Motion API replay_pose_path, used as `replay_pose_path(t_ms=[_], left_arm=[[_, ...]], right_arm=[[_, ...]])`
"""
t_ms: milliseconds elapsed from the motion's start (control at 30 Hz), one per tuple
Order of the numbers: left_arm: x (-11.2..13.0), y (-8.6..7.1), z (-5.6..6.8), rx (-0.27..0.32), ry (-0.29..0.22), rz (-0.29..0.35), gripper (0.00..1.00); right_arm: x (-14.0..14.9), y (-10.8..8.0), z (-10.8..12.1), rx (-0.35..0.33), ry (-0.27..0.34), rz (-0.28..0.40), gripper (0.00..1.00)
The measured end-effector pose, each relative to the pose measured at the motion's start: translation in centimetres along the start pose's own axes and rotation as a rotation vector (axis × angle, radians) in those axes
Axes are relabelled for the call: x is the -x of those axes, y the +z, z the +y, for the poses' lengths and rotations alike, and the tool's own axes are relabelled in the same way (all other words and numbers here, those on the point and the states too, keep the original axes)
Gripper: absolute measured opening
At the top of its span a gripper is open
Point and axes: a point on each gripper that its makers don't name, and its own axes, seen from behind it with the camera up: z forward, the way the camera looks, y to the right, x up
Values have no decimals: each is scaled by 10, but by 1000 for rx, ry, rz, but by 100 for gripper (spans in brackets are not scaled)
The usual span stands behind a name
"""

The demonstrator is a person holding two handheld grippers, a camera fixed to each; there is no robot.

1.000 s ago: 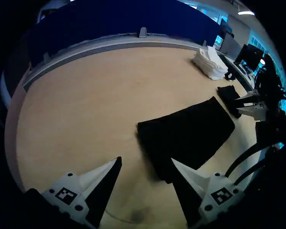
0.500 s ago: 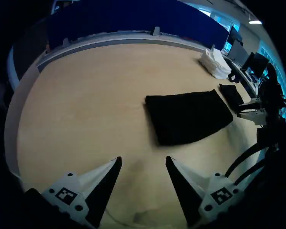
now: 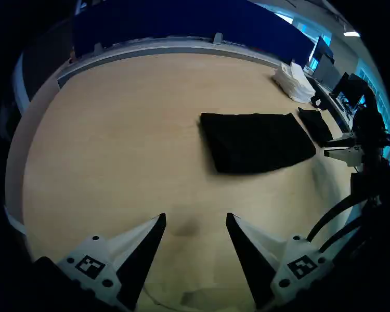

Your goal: Fold towel

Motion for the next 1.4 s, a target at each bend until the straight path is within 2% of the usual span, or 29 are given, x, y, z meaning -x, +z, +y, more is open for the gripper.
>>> replay_pose_path(t_ms=[700,833,967,1167,1300,1400], left_arm=[[13,-4,-2,-4,-17,-12,85],[12,-4,-2,0,-21,-11,85],[12,-4,-2,2,-23,-11,85],[13,-5,-3,7,-22,-12,85],[12,-5,-4,9,-24,-12,85],[12,-5,-4,10,-24,-11,85]], right_arm=[[13,29,-4,-26,-33,-45,66],[15,32,-4,-29,-41,-57,56],[16,34,-2,-27,-42,-64,51],[13,36,-1,-27,-25,-62,29],[13,37,-2,-28,-20,-64,25],[13,37,-2,-28,-21,-66,13]])
